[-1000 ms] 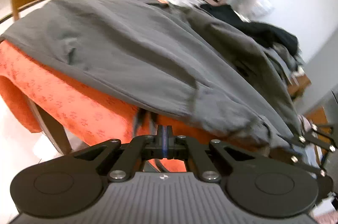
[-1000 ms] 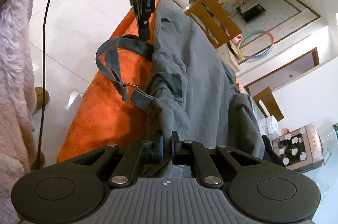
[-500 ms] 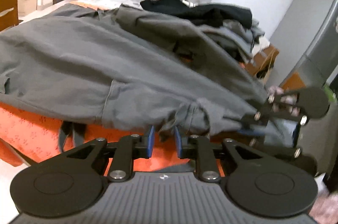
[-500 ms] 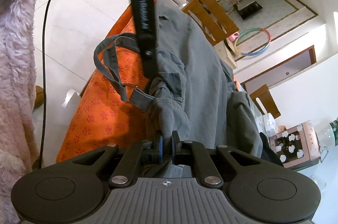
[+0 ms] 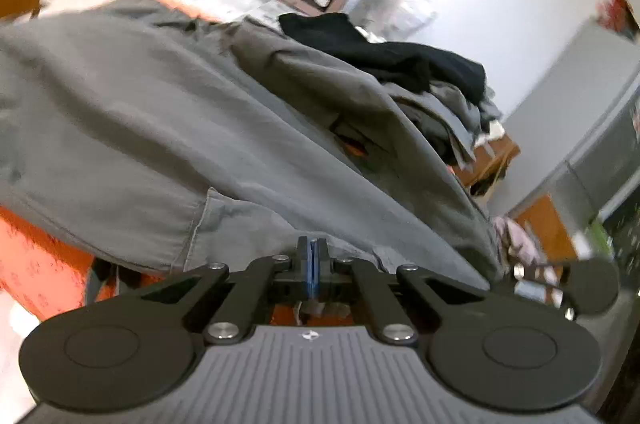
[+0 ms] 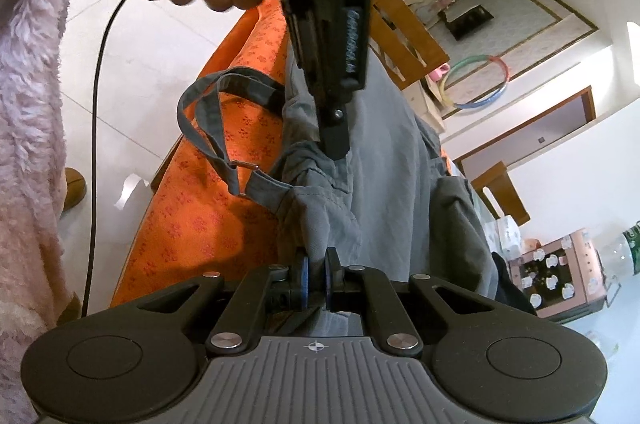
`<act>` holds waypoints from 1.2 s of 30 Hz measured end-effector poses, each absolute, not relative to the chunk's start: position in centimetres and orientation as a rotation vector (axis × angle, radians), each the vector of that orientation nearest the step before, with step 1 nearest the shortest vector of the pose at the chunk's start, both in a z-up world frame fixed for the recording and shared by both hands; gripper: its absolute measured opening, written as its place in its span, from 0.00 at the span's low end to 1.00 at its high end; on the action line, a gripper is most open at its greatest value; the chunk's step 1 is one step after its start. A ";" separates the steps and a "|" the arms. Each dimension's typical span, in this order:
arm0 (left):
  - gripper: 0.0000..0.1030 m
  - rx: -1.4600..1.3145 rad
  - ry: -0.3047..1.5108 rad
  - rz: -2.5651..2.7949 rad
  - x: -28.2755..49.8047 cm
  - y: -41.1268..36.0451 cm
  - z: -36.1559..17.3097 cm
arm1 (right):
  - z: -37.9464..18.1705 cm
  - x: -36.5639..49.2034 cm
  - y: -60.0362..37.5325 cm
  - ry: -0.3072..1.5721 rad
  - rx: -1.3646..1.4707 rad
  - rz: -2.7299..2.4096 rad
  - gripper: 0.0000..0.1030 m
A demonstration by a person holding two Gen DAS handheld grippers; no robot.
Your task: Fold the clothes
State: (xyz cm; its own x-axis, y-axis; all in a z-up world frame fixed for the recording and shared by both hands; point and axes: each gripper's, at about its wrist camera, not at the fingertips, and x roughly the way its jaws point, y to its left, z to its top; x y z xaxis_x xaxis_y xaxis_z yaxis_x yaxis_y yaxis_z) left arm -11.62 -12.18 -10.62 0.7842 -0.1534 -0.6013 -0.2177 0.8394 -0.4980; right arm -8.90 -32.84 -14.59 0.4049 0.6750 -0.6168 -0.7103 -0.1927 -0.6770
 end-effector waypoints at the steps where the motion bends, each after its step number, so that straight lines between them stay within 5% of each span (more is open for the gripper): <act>1: 0.00 -0.592 0.674 0.063 -11.6 -12.0 -10.6 | -14.6 -8.9 -32.9 0.038 -1.249 1.245 0.09; 9: 0.02 -0.595 0.665 0.154 -13.5 -9.0 -9.8 | -14.0 -8.7 -32.9 0.058 -1.222 1.233 0.10; 12: 0.12 -0.542 0.699 0.102 -14.3 -10.2 -9.7 | -13.9 -8.5 -32.8 0.071 -1.212 1.231 0.10; 26: 0.19 -0.498 0.771 0.037 -12.9 -15.3 -13.3 | -12.4 -8.1 -32.8 0.124 -1.135 1.225 0.10; 28: 0.18 -0.474 0.765 0.042 -12.5 -15.5 -13.5 | -12.3 -8.0 -32.8 0.127 -1.127 1.225 0.10; 29: 0.03 -0.461 0.762 0.044 -12.3 -15.6 -13.6 | -12.2 -8.0 -32.9 0.129 -1.123 1.224 0.10; 36: 0.00 -0.444 0.709 0.190 -12.2 -13.2 -13.5 | -11.9 -8.5 -33.5 0.112 -1.112 1.236 0.09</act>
State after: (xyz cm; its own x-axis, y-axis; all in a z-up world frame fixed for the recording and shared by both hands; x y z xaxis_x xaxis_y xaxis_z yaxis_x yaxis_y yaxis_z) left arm -12.24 -13.21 -13.50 0.7467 0.0196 -0.6649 -0.3159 0.8901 -0.3285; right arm -8.45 -33.46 -11.93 0.3925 0.6893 -0.6090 -0.7877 -0.0900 -0.6095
